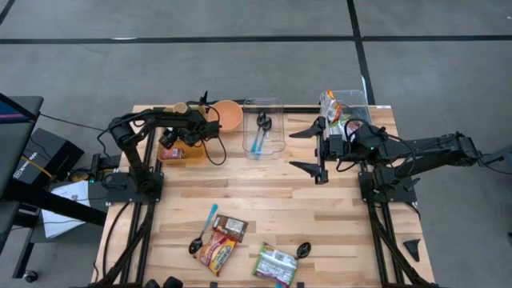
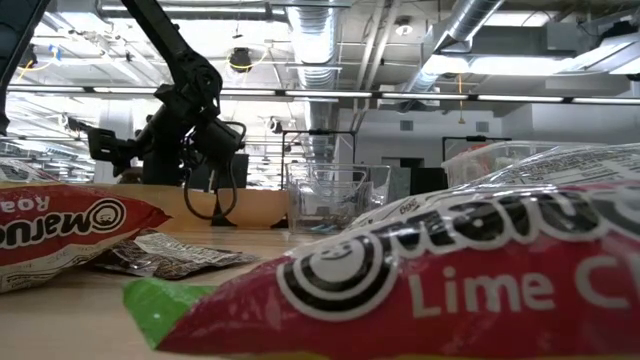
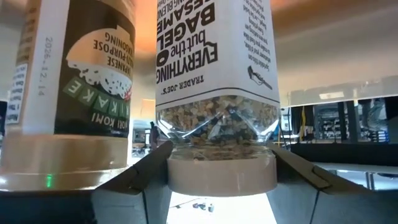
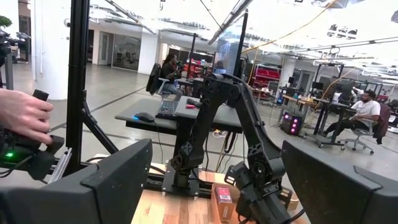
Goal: Pick & Place Food Item
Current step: Put the white seasoning bottle into the orange bin, then put the red noodle pack into the transparent bin
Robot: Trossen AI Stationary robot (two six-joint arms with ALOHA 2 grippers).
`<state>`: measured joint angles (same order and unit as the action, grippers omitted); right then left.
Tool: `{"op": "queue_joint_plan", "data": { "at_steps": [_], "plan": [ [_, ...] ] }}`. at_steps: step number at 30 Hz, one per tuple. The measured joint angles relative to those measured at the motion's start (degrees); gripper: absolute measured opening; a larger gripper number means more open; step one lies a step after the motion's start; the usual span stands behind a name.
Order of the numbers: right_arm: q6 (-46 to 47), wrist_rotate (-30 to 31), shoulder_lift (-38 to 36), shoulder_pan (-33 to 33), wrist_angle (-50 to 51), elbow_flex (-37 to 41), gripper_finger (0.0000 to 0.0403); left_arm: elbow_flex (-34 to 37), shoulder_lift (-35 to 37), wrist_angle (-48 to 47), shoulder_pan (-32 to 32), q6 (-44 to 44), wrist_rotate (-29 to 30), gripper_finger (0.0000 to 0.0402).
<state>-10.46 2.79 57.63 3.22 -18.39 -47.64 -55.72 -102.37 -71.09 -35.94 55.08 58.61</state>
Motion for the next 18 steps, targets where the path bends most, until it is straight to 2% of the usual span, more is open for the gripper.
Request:
{"op": "queue_joint_plan", "data": {
  "at_steps": [2, 7, 9, 12, 18],
  "plan": [
    [0.0, 0.0, 0.0, 0.0, 0.0, 0.0, 0.0353, 0.0, 0.0, 0.0, 0.0, -1.0, 0.0, 0.0201],
    [0.0, 0.0, 0.0, 0.0, 0.0, 0.0, 0.0353, 0.0, 0.0, 0.2, 0.0, -2.7, -0.4, 0.0295],
    [0.0, 0.0, 0.0, 0.0, 0.0, 0.0, 0.0353, 0.0, 0.0, 0.3, 0.0, -3.6, -0.3, 0.0318],
    [0.0, 0.0, 0.0, 0.0, 0.0, 0.0, 0.0353, 0.0, 0.0, -0.2, 0.0, -5.5, -0.2, 0.0332],
    [0.0, 0.0, 0.0, 0.0, 0.0, 0.0, 0.0353, 0.0, 0.0, -3.6, 0.0, -9.2, -0.1, 0.0328]
  ]
}}
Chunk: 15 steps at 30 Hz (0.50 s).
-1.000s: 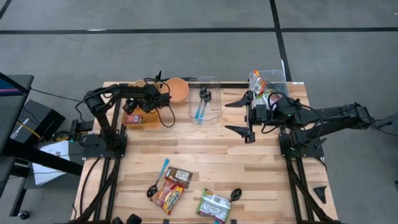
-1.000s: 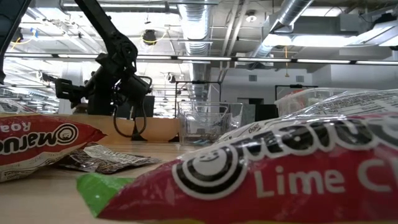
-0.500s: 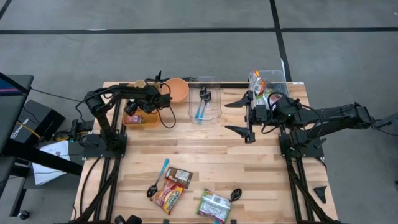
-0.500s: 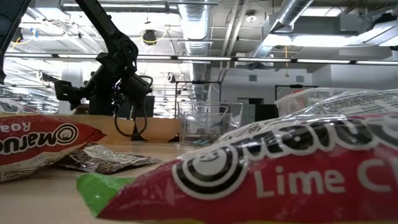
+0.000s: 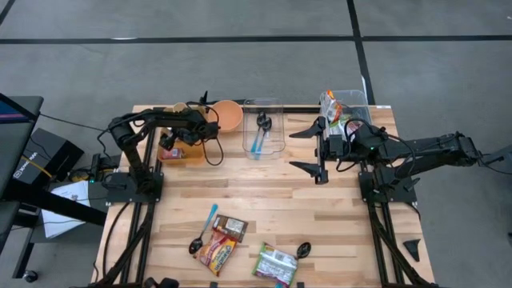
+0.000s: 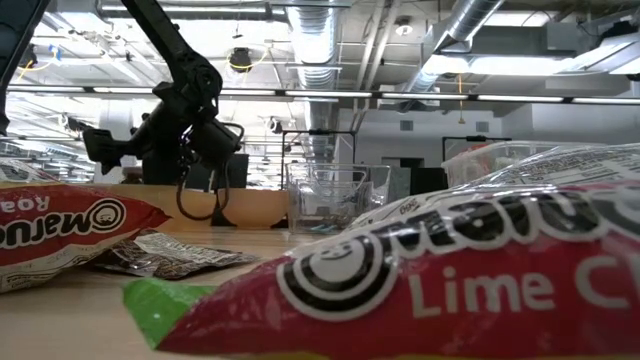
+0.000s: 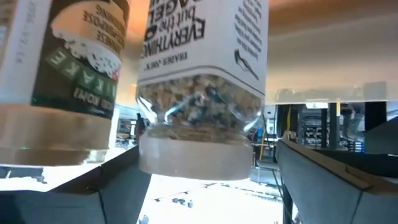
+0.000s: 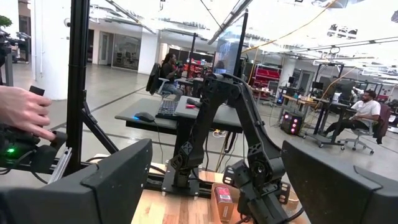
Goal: Pick & Place Food Item
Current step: Put the red noodle pack into the transparent bin
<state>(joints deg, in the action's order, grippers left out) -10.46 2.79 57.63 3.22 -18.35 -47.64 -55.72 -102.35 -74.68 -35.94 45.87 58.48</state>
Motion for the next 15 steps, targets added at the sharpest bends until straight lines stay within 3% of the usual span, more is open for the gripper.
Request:
{"op": "queue_joint_plan", "data": {
  "at_steps": [8, 15],
  "plan": [
    [0.0, 0.0, 0.0, 0.0, 0.0, 0.0, 0.0353, 0.0, 4.9, -0.6, 2.8, -1.2, 0.0, 0.0317],
    [0.0, 0.0, 0.0, 0.0, 0.0, 0.0, 0.0353, 0.0, 13.1, -0.7, 9.8, -1.3, -2.7, 0.0317]
  ]
}}
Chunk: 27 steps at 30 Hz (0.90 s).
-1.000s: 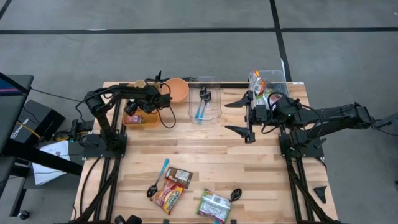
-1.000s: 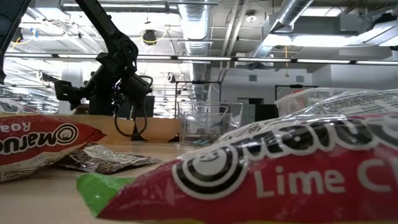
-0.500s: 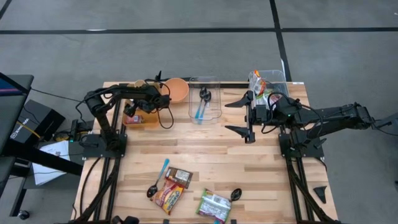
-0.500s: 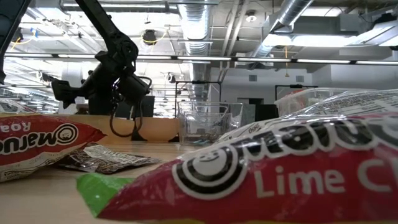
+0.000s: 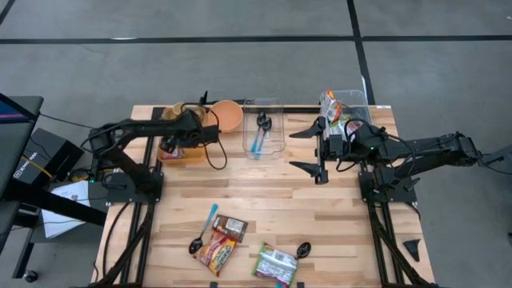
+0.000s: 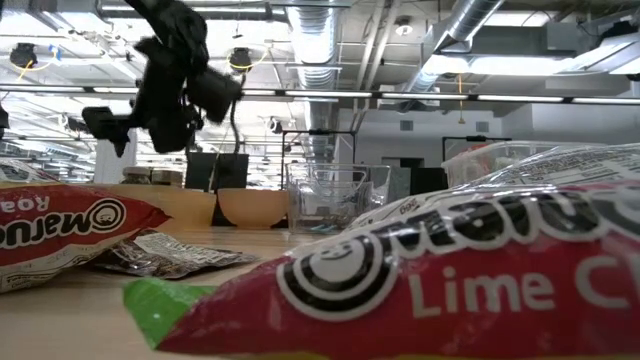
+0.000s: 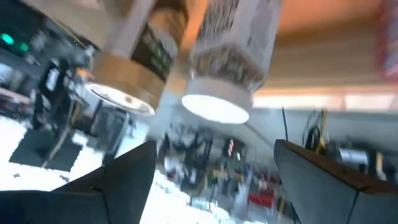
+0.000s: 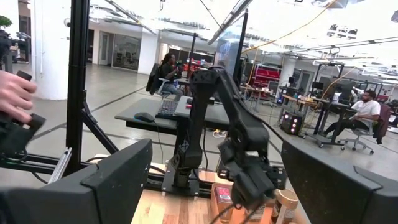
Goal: Pick & Place Food Item
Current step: Put the red noodle pack into the transparent bin
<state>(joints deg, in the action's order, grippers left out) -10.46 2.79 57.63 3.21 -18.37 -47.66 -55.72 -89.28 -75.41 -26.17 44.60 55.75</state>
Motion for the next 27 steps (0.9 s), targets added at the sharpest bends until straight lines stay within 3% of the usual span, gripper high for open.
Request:
{"op": "queue_joint_plan", "data": {
  "at_steps": [4, 13, 21, 27],
  "plan": [
    [0.3, 0.0, 0.0, 0.0, 0.0, 0.0, 0.0353, 0.0, 4.9, 2.7, 5.6, -0.1, -3.5, 0.0317],
    [0.6, 0.0, 0.0, 0.0, 0.1, 0.0, 0.0353, 0.0, 14.3, 20.1, 19.0, -2.3, -7.5, 0.0317],
    [0.6, 0.2, 0.0, 0.0, 0.3, 0.0, 0.0353, 0.0, 21.5, 36.5, 27.8, -20.8, -17.2, 0.0316],
    [0.6, 0.2, 0.0, 0.0, 0.4, 0.0, 0.0353, 0.0, 26.7, 45.6, 32.2, -33.3, -31.3, 0.0316]
  ]
}}
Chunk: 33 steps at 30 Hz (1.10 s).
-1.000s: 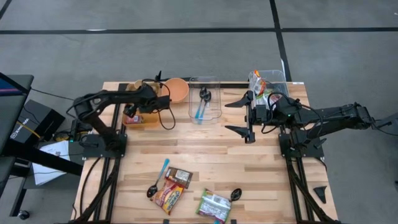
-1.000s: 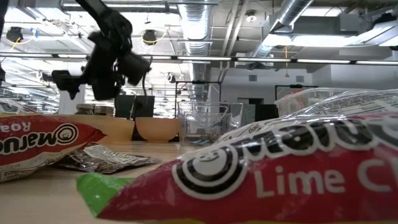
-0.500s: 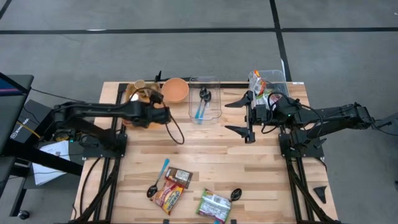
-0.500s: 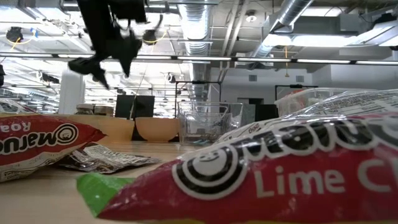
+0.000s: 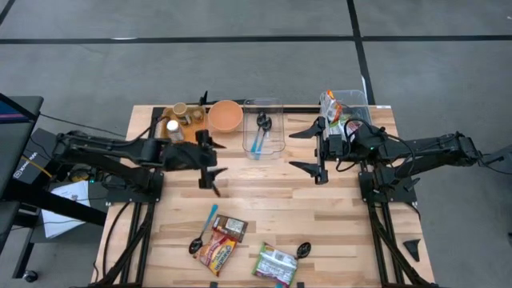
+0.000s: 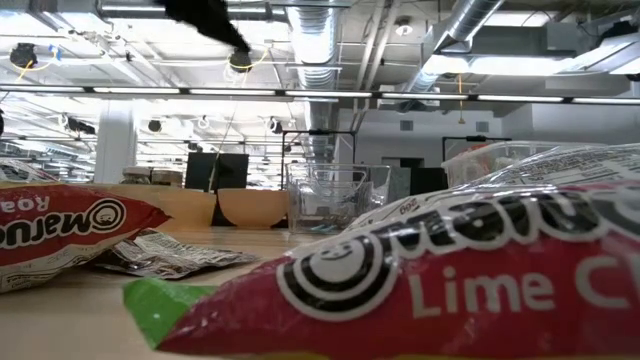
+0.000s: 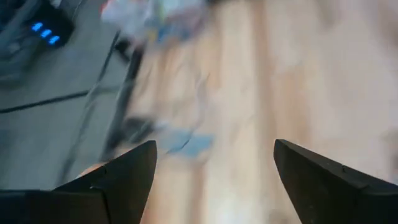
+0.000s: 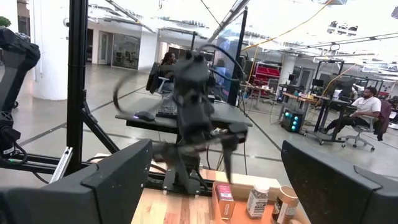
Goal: Pick & Place Food Item
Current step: Put the red noodle pack into the transparent bin
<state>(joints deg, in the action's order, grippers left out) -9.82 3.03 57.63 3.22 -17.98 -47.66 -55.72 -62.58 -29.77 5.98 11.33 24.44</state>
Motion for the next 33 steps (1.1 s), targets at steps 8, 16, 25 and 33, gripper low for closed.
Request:
{"op": "queue_joint_plan", "data": {
  "at_steps": [8, 16, 25, 33],
  "plan": [
    [0.0, 0.0, 0.0, 0.0, 0.0, 0.0, 0.0353, 0.0, 2.5, 5.6, 2.7, -2.4, -2.4, 0.0316],
    [0.0, 0.0, 0.0, 0.0, 0.2, 0.0, 0.0353, 0.0, 2.1, 5.5, 2.7, -2.4, -2.4, 0.0316],
    [-0.1, 0.0, 0.0, 0.0, 0.2, 0.0, 0.0353, 0.0, 0.1, 5.2, 4.9, -6.5, -14.4, 0.0317],
    [-0.2, 0.0, -1.2, 0.0, 1.5, 0.0, 0.0353, 0.0, -6.8, 2.1, 12.8, -10.3, -18.3, 0.0317]
  ]
}}
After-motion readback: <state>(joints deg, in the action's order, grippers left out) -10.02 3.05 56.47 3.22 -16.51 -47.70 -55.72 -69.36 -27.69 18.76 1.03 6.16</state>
